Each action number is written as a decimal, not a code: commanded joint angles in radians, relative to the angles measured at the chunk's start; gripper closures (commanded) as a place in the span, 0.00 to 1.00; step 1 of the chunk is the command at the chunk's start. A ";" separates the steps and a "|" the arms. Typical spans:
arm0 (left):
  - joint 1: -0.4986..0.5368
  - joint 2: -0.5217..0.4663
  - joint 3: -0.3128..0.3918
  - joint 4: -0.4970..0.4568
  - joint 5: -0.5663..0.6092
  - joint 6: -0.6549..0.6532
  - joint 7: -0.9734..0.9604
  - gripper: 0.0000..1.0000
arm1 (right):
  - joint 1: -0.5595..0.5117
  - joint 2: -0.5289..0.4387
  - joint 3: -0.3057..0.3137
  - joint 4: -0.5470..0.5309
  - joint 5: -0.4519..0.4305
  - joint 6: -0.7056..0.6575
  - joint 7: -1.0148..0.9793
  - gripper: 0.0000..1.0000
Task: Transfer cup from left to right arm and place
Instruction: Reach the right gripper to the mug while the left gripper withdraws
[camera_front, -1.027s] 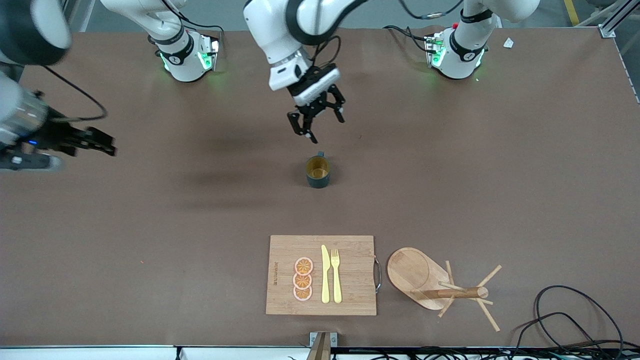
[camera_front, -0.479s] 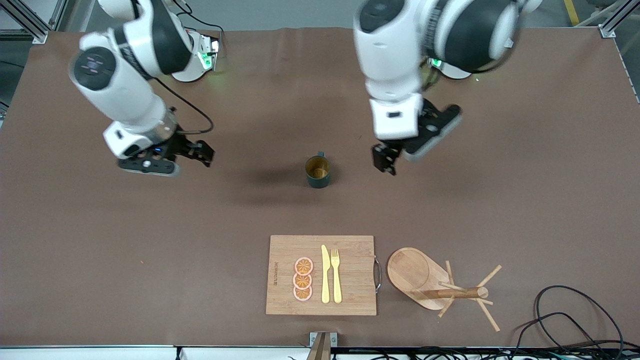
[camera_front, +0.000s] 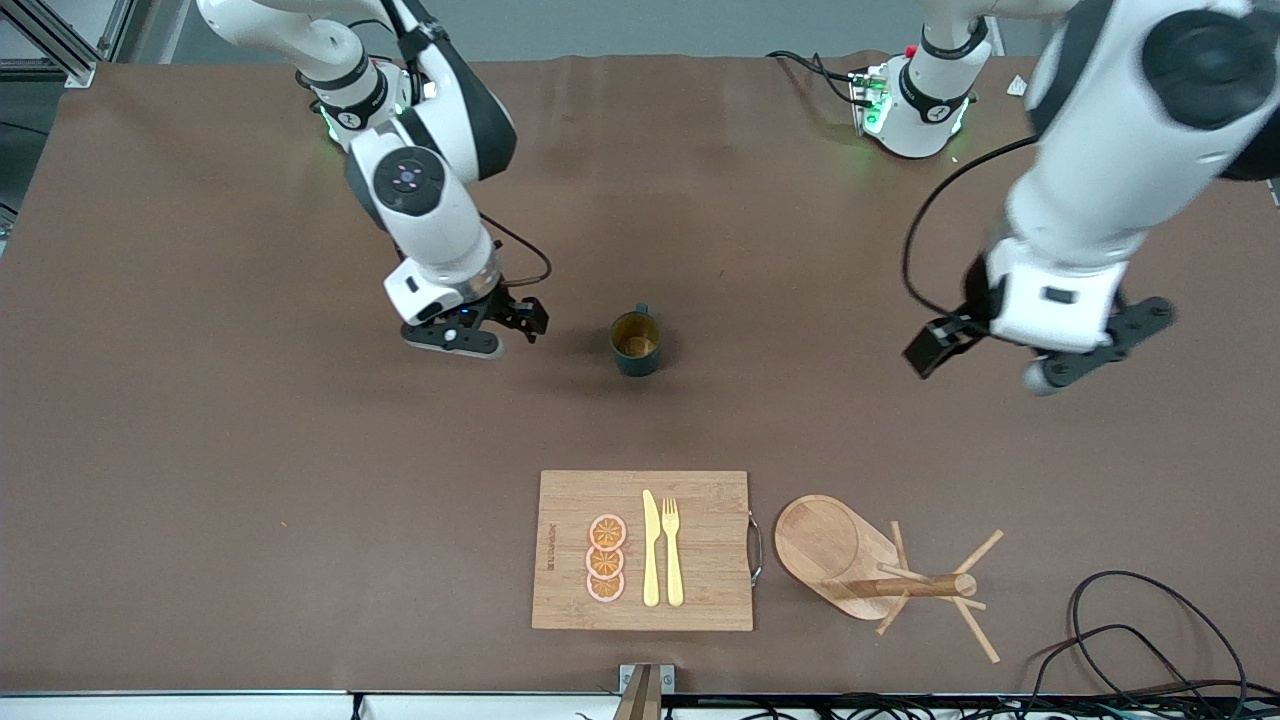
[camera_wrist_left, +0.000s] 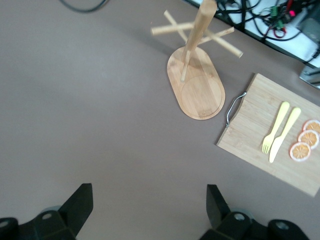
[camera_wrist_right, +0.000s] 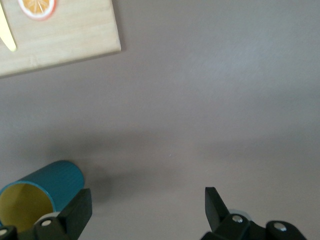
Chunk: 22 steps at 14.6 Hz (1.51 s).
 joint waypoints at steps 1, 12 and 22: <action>0.048 -0.069 0.001 -0.018 -0.043 -0.085 0.164 0.00 | 0.040 0.026 -0.011 0.009 -0.002 0.025 0.083 0.00; 0.148 -0.234 0.061 -0.116 -0.089 -0.247 0.660 0.00 | 0.166 0.227 -0.010 0.173 0.000 0.026 0.261 0.00; 0.187 -0.265 0.062 -0.188 -0.089 -0.181 0.703 0.00 | 0.217 0.342 -0.011 0.264 0.000 0.019 0.336 0.04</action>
